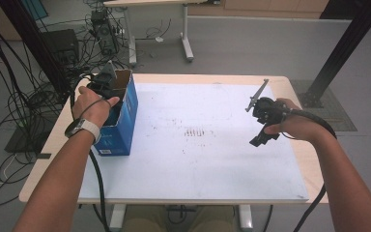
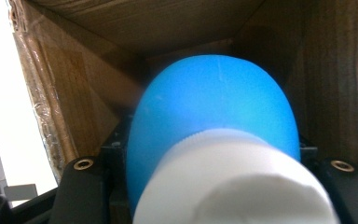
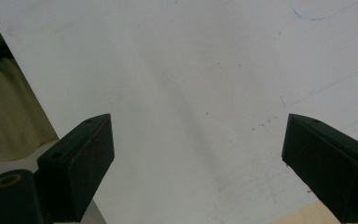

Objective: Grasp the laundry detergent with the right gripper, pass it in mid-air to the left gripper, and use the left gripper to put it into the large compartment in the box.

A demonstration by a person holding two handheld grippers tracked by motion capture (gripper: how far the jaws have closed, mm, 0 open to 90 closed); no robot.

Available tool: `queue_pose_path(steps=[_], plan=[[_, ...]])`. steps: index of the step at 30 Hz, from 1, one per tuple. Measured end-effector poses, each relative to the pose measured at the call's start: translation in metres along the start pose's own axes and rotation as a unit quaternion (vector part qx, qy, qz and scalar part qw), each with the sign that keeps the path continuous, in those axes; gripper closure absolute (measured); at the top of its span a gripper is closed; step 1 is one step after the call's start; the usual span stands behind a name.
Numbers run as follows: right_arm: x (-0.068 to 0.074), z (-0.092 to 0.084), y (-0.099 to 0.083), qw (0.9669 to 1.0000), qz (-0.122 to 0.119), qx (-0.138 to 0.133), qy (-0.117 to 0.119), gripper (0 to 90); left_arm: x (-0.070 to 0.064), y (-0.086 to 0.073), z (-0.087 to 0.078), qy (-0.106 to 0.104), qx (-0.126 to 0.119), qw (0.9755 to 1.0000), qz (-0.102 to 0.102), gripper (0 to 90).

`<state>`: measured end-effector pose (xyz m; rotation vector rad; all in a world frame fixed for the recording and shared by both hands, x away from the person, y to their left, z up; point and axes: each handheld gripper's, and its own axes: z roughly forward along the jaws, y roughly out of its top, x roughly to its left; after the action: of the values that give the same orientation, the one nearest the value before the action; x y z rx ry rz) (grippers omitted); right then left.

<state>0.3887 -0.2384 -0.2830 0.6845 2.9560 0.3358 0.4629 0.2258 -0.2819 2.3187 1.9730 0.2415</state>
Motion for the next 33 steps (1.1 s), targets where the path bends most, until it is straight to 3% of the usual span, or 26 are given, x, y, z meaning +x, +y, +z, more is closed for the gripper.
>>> queue_pose_path(steps=[33], plan=[[0.0019, -0.0011, 0.0033, 1.0000, -0.003, 0.000, -0.001, 9.1, 0.0000, -0.0010, 0.0000, 0.000, -0.003, 1.0000, 0.001, 38.2]])
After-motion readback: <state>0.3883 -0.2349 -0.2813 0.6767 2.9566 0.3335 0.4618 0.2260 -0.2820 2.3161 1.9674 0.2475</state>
